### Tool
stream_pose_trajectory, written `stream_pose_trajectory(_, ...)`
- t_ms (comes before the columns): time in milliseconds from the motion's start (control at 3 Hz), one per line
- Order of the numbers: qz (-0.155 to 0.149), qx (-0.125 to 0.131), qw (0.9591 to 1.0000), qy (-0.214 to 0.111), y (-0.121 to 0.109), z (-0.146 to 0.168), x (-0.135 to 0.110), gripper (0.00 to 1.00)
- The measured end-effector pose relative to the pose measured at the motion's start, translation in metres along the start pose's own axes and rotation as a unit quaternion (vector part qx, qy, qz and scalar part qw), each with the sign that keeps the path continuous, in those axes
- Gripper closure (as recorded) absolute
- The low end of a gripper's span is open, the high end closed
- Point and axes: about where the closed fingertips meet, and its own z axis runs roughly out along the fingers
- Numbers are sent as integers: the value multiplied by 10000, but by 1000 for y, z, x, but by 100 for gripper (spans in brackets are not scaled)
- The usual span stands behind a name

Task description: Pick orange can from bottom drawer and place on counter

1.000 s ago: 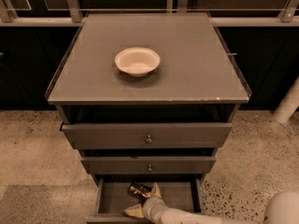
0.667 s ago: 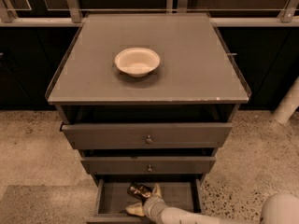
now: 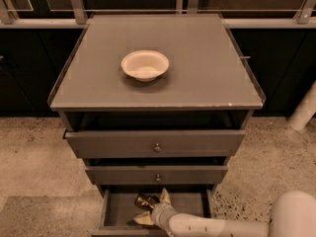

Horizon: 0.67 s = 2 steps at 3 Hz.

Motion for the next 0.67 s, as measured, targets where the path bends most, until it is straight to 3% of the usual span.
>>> stream_pose_trajectory(333,-397,-288,9988,7,-6,10,-6,0)
stream_pose_trajectory(667,-507,-545,9972,32,-7,25,-4,0)
